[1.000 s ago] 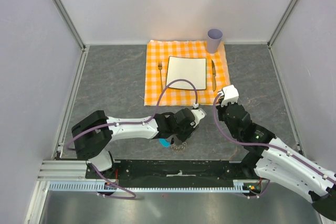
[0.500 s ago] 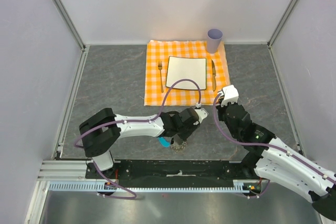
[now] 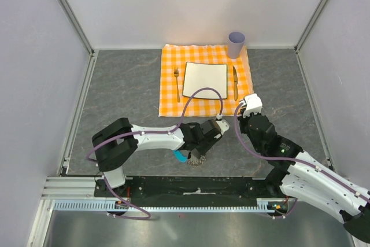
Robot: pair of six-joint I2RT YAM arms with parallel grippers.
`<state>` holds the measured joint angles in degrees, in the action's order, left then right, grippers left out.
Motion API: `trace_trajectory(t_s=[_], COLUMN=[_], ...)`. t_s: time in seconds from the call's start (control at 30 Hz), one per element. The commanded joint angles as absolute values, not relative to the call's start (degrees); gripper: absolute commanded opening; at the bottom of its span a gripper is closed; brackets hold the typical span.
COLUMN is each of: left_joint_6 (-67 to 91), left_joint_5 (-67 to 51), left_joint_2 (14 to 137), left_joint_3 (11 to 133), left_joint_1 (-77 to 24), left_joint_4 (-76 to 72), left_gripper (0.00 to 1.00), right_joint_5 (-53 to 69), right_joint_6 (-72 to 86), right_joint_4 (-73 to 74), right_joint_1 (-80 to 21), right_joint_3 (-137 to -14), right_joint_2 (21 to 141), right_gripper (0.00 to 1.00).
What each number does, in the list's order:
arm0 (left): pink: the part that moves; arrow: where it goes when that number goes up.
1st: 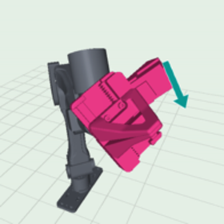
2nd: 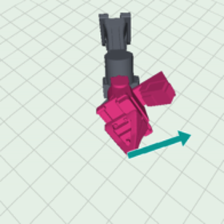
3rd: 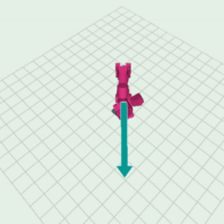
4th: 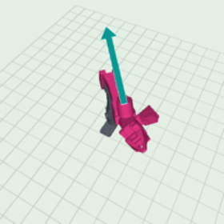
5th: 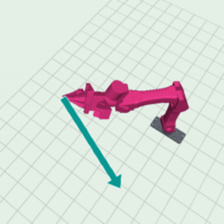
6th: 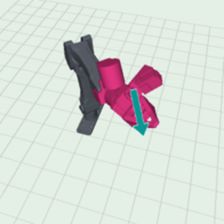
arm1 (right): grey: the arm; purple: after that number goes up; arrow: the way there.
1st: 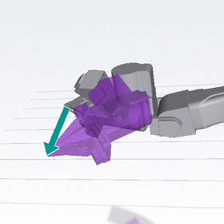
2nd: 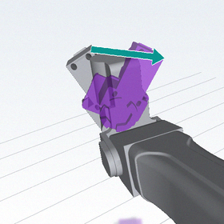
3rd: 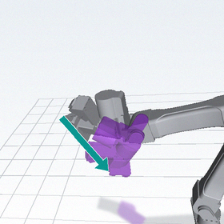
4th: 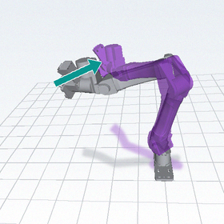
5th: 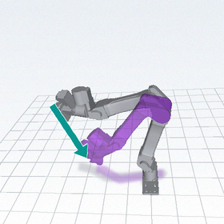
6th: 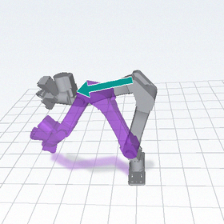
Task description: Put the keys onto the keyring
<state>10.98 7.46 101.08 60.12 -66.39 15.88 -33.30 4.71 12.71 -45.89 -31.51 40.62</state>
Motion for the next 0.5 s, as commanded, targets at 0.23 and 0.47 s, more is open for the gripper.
trace_trajectory(t_s=[0.23,0.47], left_joint_6=[10.02,10.81], left_joint_5=[10.02,10.55], left_joint_2=[101.51,99.85], left_joint_3=[62.32,62.23], left_joint_1=[-66.53,-66.45], left_joint_4=[18.1,18.28], left_gripper=[0.27,0.18], right_joint_5=[-33.13,-32.52], right_joint_6=[4.83,4.83], right_joint_4=[10.28,10.2], right_joint_1=[-45.7,-45.7], right_joint_3=[-31.11,-31.03], right_joint_2=[40.52,40.52], right_gripper=[0.0,0.0])
